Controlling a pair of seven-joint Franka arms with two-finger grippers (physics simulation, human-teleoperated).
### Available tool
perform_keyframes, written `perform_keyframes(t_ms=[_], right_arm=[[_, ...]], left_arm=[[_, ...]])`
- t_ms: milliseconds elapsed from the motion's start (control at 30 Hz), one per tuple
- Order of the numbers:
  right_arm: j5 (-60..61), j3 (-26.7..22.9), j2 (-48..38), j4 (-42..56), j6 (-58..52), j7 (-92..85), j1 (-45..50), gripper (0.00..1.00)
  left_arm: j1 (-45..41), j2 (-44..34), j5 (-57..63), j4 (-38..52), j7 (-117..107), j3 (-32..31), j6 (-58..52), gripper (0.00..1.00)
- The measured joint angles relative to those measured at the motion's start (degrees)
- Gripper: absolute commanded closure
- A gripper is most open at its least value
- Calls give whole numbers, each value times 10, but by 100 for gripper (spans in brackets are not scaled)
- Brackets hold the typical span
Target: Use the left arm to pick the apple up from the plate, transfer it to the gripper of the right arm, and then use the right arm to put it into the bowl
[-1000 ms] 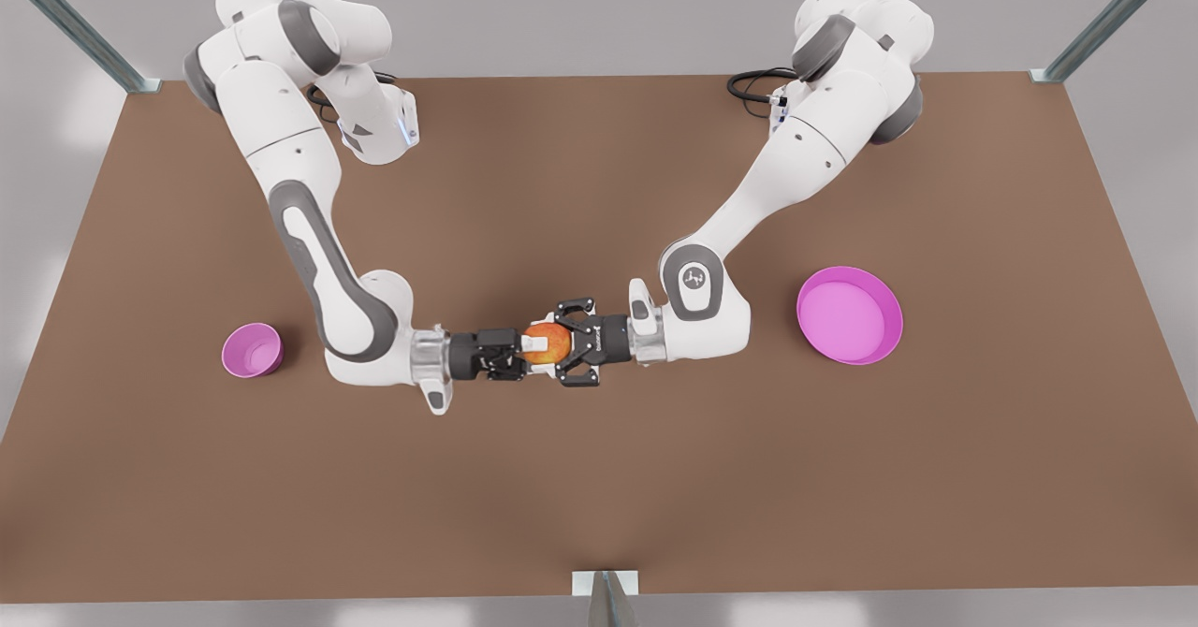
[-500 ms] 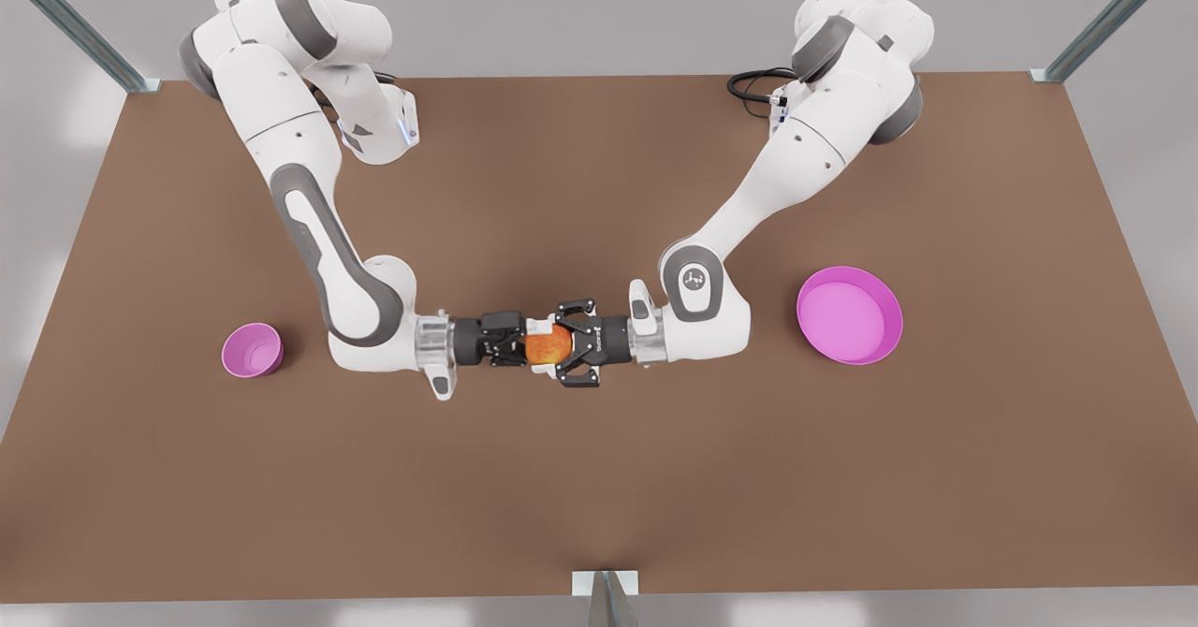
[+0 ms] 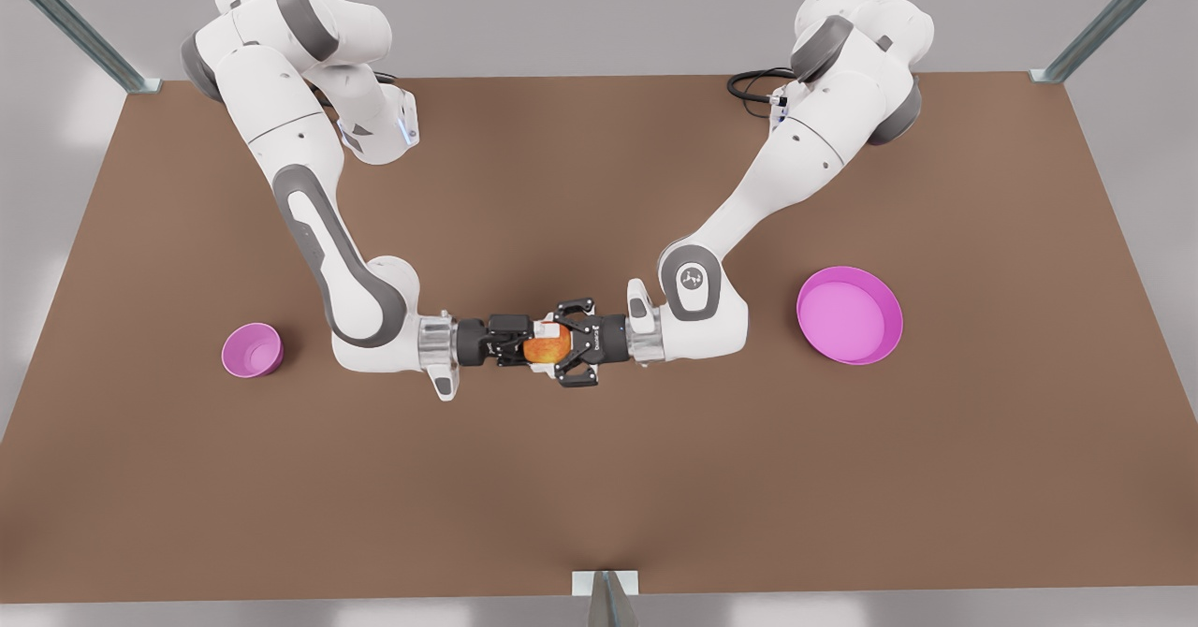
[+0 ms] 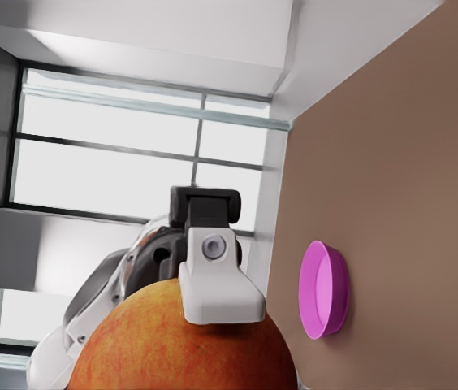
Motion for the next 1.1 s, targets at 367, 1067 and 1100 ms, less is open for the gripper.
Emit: perform_keyframes(t_ms=[367,1067,1100], right_arm=[[-7,-6,0,5,-3,0,-10,33],[-330,-10,3,3,-171,-4,-295,33],[-352,-10,3,2,-183,-7,-308,33]], left_arm=[[54,-21,14,-56,-8,1,-22,2],[127,-434,845,-122,-624,297,-499,0],[127,-428,843,-115,-657,303,-500,0]])
